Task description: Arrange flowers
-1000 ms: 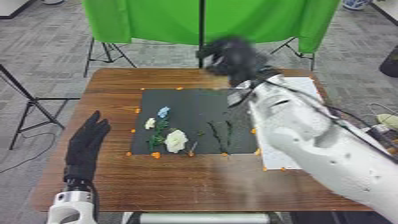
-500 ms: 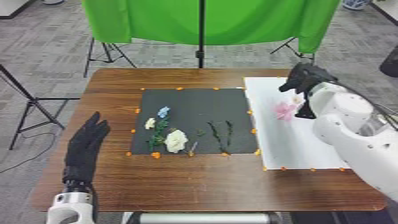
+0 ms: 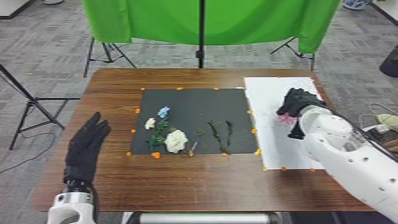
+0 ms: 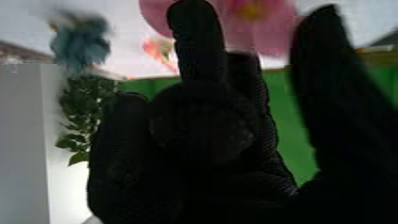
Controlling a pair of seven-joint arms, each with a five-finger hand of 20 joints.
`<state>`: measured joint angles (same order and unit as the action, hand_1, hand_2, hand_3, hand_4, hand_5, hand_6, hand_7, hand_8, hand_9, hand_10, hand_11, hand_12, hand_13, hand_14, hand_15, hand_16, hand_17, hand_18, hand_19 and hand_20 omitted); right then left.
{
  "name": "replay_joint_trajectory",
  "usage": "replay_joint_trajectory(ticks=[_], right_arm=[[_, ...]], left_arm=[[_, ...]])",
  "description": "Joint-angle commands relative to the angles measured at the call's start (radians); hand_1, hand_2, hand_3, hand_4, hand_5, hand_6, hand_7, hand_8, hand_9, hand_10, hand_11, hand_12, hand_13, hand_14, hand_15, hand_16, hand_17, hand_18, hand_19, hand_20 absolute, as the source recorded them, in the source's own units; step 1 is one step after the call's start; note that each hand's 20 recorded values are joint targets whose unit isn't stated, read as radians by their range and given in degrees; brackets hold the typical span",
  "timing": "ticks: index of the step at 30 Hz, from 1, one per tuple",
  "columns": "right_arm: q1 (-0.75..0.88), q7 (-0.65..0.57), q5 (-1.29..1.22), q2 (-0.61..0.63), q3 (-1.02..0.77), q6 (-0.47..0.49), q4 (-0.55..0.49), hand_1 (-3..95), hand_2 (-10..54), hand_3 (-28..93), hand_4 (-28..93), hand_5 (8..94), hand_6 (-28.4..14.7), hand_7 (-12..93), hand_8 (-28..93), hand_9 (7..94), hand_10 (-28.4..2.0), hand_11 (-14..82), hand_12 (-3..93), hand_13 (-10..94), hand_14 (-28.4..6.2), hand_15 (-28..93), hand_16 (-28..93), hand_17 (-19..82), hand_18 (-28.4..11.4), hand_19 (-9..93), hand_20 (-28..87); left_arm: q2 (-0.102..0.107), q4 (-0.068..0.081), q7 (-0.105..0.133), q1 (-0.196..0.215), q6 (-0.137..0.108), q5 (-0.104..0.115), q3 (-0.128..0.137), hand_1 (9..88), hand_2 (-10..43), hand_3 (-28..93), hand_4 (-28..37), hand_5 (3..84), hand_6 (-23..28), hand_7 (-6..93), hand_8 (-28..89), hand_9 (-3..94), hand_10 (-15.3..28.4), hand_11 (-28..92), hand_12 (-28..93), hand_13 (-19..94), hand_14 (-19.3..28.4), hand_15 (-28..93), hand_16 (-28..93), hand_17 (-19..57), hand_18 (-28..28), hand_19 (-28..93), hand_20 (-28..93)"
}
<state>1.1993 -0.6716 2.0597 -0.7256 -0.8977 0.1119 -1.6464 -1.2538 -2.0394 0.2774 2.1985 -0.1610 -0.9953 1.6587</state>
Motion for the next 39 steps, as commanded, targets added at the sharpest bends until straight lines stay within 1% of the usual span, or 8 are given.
replay_joint_trajectory(ticks=[1, 4, 10, 14, 19, 23, 25, 39], right_arm=[[0.012, 0.025, 0.042, 0.000, 0.030, -0.113, 0.022, 61.1, -9.5, 48, -14, 72.8, -0.3, 14, 6, 89.8, -11.3, 10.7, 30.4, 94, -1.0, 59, 30, 71, -8.3, 93, 54], [0.027, 0.035, 0.044, 0.010, -0.001, -0.159, -0.021, 68.5, -9.5, 45, -12, 80.0, -1.6, 17, 12, 93.4, -9.4, 9.7, 35.3, 94, -0.4, 61, 28, 72, -7.9, 93, 54], [-0.014, 0.121, -0.055, 0.024, 0.006, -0.231, -0.200, 69.4, -9.5, 45, -11, 80.9, -2.0, 17, 13, 93.7, -9.4, 10.6, 35.3, 94, -0.3, 62, 28, 72, -7.7, 93, 54], [-0.109, 0.204, -0.153, -0.011, 0.110, -0.208, -0.243, 69.0, -9.5, 46, -11, 81.0, -2.0, 17, 13, 93.7, -9.2, 10.4, 35.6, 94, -0.3, 62, 28, 72, -7.8, 93, 55], [-0.214, 0.281, -0.183, -0.093, 0.257, -0.183, -0.225, 68.2, -9.5, 47, -12, 80.8, -1.9, 17, 13, 93.7, -9.0, 10.1, 35.9, 94, -0.2, 62, 28, 72, -7.8, 93, 55], [-0.257, 0.301, -0.189, -0.137, 0.342, -0.162, -0.210, 67.6, -9.5, 48, -12, 80.8, -1.7, 17, 13, 93.7, -8.8, 9.9, 36.0, 94, -0.2, 62, 28, 72, -7.8, 93, 55], [-0.269, 0.305, -0.197, -0.155, 0.376, -0.158, -0.199, 67.4, -9.5, 48, -12, 80.7, -1.6, 17, 13, 93.7, -8.7, 9.6, 36.0, 94, -0.2, 62, 28, 72, -7.8, 93, 55], [-0.298, 0.287, -0.219, -0.242, 0.461, -0.119, -0.100, 64.3, -9.5, 49, -12, 78.4, -0.7, 16, 11, 93.3, -9.3, 7.7, 36.2, 94, -0.4, 61, 29, 72, -7.9, 93, 56]], left_arm=[[-0.014, 0.001, -0.009, 0.019, 0.005, -0.005, -0.002, 18.6, -0.6, 69, -28.3, 34.2, 4.3, 4.8, -5, 35.1, 11.2, 8, 14, 27, 14.4, 7, 5, 1.1, 10.4, 0, 17], [-0.015, 0.001, -0.009, 0.019, 0.007, -0.005, -0.004, 18.9, -0.7, 69, -28.3, 34.2, 4.3, 4.8, -5, 35.0, 11.2, 8, 14, 27, 14.3, 7, 5, 1.1, 10.4, 0, 17], [-0.008, 0.000, -0.011, 0.025, 0.007, -0.002, 0.001, 19.2, -0.8, 69, -28.3, 34.1, 4.3, 4.8, -5, 35.0, 11.2, 7, 14, 27, 14.3, 7, 5, 1.1, 10.4, 0, 16], [-0.012, 0.003, -0.015, 0.013, 0.017, -0.007, -0.006, 19.3, -0.9, 69, -28.3, 34.1, 4.3, 4.8, -5, 35.0, 11.2, 7, 14, 27, 14.3, 7, 5, 1.1, 10.4, 0, 16], [-0.011, 0.006, -0.020, 0.006, 0.021, -0.008, -0.012, 19.3, -0.9, 69, -28.3, 34.0, 4.3, 4.7, -5, 35.0, 11.2, 7, 14, 27, 14.3, 7, 5, 1.1, 10.4, 0, 16], [-0.011, 0.010, -0.028, -0.002, 0.032, -0.012, -0.013, 19.3, -0.9, 69, -28.3, 34.0, 4.3, 4.6, -5, 35.0, 11.1, 7, 14, 27, 14.4, 7, 5, 1.0, 10.5, 0, 16], [-0.010, 0.009, -0.027, -0.001, 0.030, -0.010, -0.014, 19.2, -0.9, 69, -28.3, 34.0, 4.4, 4.6, -5, 35.0, 11.1, 7, 14, 27, 14.5, 7, 5, 1.0, 10.5, 0, 17], [-0.002, 0.010, -0.035, 0.000, 0.045, -0.008, -0.012, 19.4, -0.8, 69, -28.3, 33.8, 4.1, 4.7, -5, 35.2, 11.2, 7, 14, 27, 14.5, 7, 5, 1.0, 10.6, 0, 17]])
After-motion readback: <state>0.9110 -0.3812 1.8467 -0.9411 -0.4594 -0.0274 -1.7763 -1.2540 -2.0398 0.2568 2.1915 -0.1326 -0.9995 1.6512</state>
